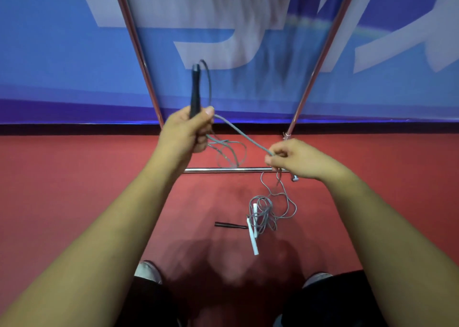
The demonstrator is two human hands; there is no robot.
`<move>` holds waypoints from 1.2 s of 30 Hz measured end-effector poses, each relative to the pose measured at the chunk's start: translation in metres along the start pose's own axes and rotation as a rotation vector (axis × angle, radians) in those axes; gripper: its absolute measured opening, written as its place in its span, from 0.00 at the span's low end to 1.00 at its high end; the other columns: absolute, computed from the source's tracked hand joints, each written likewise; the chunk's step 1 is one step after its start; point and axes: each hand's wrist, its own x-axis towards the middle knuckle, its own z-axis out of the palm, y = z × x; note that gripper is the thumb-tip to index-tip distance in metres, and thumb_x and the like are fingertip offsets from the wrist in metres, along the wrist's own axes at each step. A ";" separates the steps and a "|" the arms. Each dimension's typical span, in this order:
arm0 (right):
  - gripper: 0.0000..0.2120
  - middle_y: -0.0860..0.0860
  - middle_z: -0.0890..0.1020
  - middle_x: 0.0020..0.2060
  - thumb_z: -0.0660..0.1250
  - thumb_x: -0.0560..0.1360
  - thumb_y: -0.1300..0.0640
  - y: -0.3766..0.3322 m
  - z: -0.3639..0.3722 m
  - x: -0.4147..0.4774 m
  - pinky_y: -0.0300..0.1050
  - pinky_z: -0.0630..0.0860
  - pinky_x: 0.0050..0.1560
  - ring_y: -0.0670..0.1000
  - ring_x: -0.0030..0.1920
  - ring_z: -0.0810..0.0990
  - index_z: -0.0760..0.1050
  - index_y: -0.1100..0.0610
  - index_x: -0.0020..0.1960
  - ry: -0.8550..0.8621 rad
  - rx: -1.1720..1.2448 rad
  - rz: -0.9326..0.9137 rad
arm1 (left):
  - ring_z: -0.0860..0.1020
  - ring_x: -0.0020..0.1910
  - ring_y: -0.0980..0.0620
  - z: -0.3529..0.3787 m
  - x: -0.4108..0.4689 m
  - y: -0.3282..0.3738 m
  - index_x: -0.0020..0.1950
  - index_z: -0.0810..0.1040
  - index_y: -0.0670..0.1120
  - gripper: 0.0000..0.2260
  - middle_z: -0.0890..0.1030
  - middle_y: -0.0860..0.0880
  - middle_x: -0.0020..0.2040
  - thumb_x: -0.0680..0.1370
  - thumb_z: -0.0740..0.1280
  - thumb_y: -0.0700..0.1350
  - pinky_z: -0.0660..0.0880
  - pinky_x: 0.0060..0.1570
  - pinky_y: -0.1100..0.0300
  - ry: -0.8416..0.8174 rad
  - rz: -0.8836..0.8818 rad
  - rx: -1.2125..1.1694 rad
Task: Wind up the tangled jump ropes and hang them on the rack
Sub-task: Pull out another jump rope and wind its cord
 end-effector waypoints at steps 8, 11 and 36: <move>0.07 0.53 0.70 0.26 0.66 0.80 0.60 -0.006 -0.016 -0.001 0.38 0.67 0.30 0.47 0.24 0.69 0.82 0.60 0.47 0.316 0.413 -0.014 | 0.77 0.37 0.48 -0.031 0.010 -0.009 0.49 0.78 0.48 0.02 0.79 0.45 0.41 0.78 0.69 0.44 0.75 0.44 0.53 0.266 0.138 0.896; 0.06 0.44 0.70 0.23 0.70 0.78 0.55 -0.044 -0.020 -0.008 0.38 0.61 0.29 0.43 0.26 0.63 0.84 0.54 0.45 0.230 0.120 -0.138 | 0.79 0.39 0.51 -0.016 0.003 -0.014 0.56 0.81 0.42 0.09 0.77 0.48 0.42 0.78 0.70 0.43 0.76 0.45 0.57 0.151 0.214 0.788; 0.08 0.51 0.75 0.25 0.65 0.80 0.61 -0.011 -0.017 -0.002 0.40 0.72 0.34 0.47 0.26 0.75 0.83 0.60 0.48 0.293 0.182 -0.042 | 0.76 0.30 0.51 -0.028 0.012 -0.020 0.50 0.80 0.49 0.02 0.78 0.47 0.37 0.79 0.69 0.44 0.75 0.34 0.60 0.316 0.084 0.685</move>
